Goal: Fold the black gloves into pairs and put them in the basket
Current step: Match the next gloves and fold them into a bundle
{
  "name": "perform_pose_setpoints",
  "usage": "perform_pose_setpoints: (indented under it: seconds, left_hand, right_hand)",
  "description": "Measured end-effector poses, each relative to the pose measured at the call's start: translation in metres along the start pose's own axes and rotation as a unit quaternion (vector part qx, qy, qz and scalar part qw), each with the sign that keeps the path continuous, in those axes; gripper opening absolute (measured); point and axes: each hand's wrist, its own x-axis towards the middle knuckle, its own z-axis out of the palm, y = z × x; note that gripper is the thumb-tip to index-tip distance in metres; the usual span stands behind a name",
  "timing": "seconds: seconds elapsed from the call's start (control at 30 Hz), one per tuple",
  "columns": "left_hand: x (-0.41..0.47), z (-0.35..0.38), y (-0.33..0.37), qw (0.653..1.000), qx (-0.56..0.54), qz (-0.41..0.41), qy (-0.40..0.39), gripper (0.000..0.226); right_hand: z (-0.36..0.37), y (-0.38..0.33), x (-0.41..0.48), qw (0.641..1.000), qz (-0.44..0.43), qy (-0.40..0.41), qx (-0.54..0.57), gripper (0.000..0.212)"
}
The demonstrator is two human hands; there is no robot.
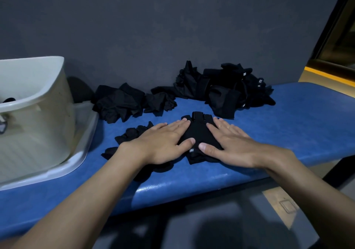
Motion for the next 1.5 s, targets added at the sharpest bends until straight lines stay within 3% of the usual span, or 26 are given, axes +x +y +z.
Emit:
perform_pose_setpoints:
  seconds: [0.2,0.43,0.53,0.63,0.77,1.03,1.27,1.4,1.5]
  left_hand:
    - [0.0,0.0,-0.001,1.0,-0.007,0.008,-0.002,0.075]
    - [-0.002,-0.011,0.002,0.995,-0.06,0.036,0.073,0.07]
    - [-0.011,-0.021,0.008,0.985,-0.057,0.087,0.136,0.065]
    - [-0.026,-0.026,0.015,0.981,-0.082,0.134,0.112,0.068]
    - [-0.032,-0.018,0.012,0.988,-0.049,0.125,0.079,0.07]
    - [-0.034,-0.004,0.015,0.964,0.029,0.175,0.196,0.046]
    - [-0.032,-0.006,0.018,0.963,0.021,0.155,0.221,0.034]
    - [-0.033,-0.01,0.021,0.973,-0.019,0.118,0.199,0.041]
    - [-0.034,-0.012,0.019,0.978,-0.059,0.105,0.172,0.07]
  right_hand:
    - [0.005,0.008,-0.007,0.999,-0.038,0.033,0.021,0.096]
    - [0.012,0.017,-0.023,0.983,-0.125,0.106,0.078,0.048]
    - [0.013,0.018,-0.023,0.984,-0.123,0.103,0.074,0.047]
    - [0.012,0.017,-0.021,0.984,-0.123,0.106,0.073,0.048]
    - [0.009,0.017,-0.02,0.985,-0.122,0.103,0.066,0.05]
    - [0.006,0.02,-0.029,0.967,-0.156,0.111,0.168,0.066]
    - [0.008,0.021,-0.026,0.95,-0.133,0.201,0.2,0.054]
    - [0.008,0.022,-0.024,0.943,-0.131,0.232,0.201,0.034]
    - [0.008,0.023,-0.024,0.936,-0.138,0.238,0.219,0.026]
